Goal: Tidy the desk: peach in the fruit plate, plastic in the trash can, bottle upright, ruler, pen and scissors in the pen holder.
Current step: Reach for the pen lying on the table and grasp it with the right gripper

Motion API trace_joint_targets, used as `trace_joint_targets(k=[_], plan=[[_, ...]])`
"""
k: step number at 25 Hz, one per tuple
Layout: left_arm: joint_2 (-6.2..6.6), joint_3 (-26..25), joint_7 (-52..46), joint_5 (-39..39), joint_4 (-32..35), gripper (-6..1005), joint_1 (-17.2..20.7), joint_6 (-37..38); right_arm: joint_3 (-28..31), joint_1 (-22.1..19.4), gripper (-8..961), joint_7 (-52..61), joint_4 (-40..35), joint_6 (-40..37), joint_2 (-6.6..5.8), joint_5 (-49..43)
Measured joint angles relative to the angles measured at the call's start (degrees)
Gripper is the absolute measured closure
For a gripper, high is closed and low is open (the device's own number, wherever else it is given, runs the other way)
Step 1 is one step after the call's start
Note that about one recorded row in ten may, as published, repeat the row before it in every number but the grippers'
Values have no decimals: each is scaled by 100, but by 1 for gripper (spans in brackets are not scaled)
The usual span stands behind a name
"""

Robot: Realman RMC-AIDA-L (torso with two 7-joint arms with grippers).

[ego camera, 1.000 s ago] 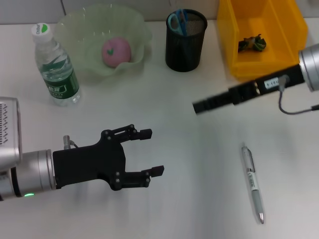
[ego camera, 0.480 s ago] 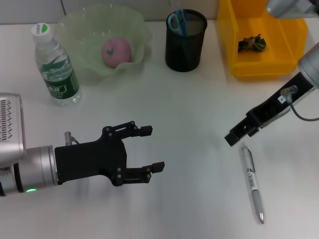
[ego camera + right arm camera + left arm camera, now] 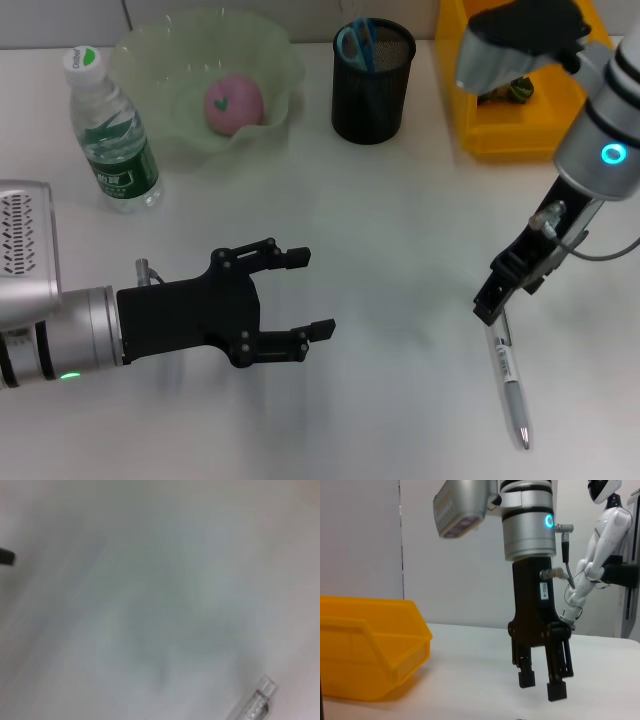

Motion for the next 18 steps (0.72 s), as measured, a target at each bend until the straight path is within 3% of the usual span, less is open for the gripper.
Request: trace_joint_targets(k=[7,18], plan=[[-1,0,-35,-3,0,168,-11,-28,-806,-23,240,215,49,268,45,39],[-2,0,-61,-26,48,168,-11,-90,-1376,-82,239,295,161,615,71,84]])
